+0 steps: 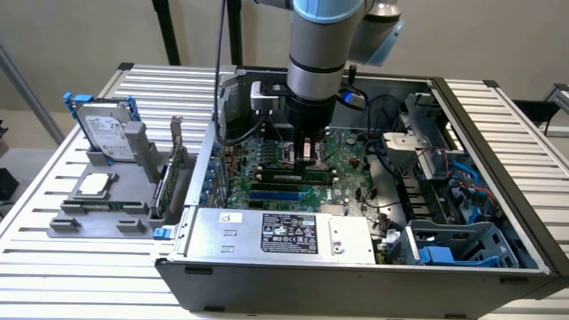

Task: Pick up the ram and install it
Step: 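Press down the ram until it locks into place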

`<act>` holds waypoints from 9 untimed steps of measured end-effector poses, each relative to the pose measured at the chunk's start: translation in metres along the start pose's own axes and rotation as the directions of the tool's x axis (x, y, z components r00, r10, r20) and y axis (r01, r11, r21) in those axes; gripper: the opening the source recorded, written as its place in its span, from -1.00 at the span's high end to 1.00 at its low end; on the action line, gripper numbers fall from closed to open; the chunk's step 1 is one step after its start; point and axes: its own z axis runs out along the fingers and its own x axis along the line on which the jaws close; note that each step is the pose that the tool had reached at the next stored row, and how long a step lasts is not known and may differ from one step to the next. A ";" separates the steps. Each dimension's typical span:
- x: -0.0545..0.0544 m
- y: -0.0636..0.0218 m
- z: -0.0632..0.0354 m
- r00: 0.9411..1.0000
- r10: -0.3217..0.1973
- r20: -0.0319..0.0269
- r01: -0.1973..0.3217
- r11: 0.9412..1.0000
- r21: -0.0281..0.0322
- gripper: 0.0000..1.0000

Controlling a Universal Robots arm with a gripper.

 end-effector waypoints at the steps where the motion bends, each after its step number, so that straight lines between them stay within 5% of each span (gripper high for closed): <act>1: 0.000 0.0001 0.0018 1.000 0.000 0.000 0.000 1.000 0.001 0.79; 9: 0.000 0.0011 0.0087 1.000 0.000 0.000 0.000 1.000 0.007 0.79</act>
